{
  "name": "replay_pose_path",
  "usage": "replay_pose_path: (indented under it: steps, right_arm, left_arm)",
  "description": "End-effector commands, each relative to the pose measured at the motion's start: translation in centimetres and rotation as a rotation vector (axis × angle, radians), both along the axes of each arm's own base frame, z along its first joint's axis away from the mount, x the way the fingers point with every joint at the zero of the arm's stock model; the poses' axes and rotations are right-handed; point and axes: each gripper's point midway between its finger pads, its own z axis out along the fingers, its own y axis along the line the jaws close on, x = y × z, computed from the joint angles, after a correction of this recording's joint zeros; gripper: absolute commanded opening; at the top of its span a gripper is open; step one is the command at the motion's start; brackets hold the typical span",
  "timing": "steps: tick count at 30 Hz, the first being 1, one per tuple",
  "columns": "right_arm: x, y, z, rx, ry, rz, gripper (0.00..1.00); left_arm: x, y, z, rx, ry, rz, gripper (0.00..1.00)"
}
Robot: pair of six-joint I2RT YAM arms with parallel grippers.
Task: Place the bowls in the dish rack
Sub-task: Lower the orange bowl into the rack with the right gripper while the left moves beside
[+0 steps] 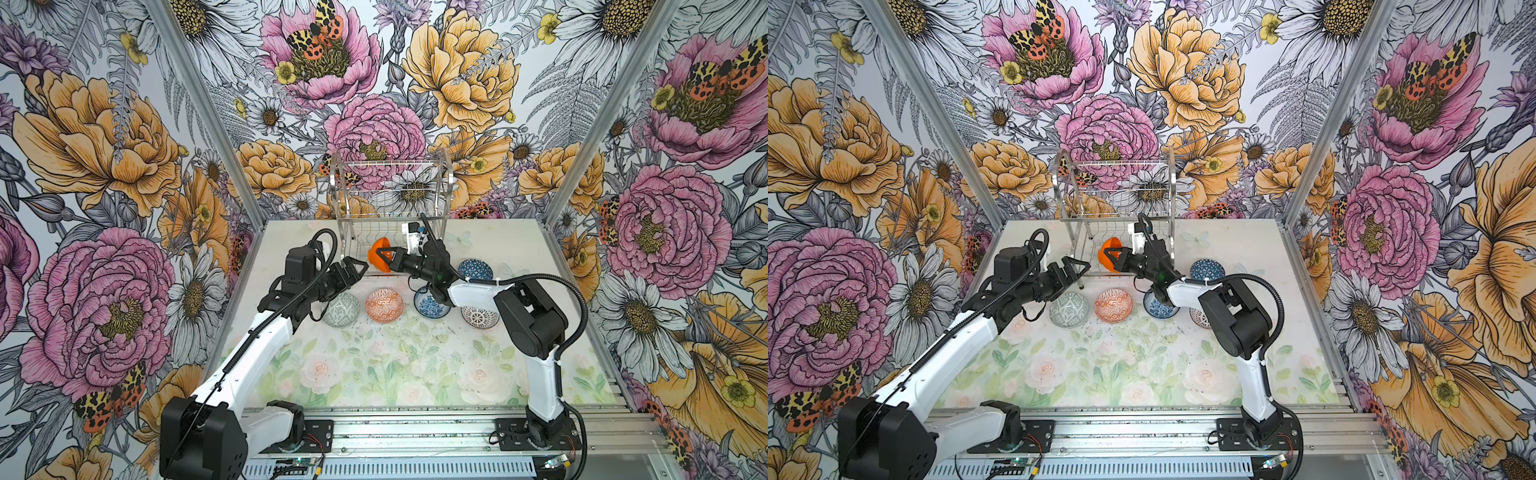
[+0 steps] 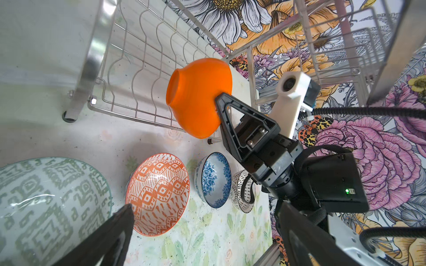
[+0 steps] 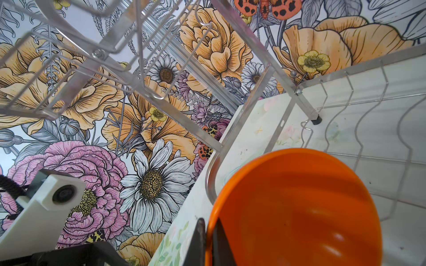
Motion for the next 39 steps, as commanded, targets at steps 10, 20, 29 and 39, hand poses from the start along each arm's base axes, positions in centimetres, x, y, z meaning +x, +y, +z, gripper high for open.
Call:
replay_pose_path:
  steps: [10, 20, 29, 39]
  right_arm:
    - [3.1, 2.6, 2.1, 0.142, -0.054, 0.049, 0.0]
    - [5.3, 3.4, 1.2, 0.163, -0.054, 0.036, 0.0]
    - [7.9, 3.5, 0.9, 0.194, -0.045, 0.048, 0.0]
    - [9.6, 4.6, 0.9, 0.214, -0.072, 0.102, 0.0]
  left_arm:
    - [2.4, -0.4, -0.3, 0.088, -0.017, 0.004, 0.99]
    - [3.5, 0.2, 0.8, 0.067, -0.074, 0.069, 0.99]
    - [3.6, 0.7, -0.2, -0.024, -0.118, 0.11, 0.99]
    - [4.1, 0.3, -1.4, -0.04, -0.082, 0.085, 0.99]
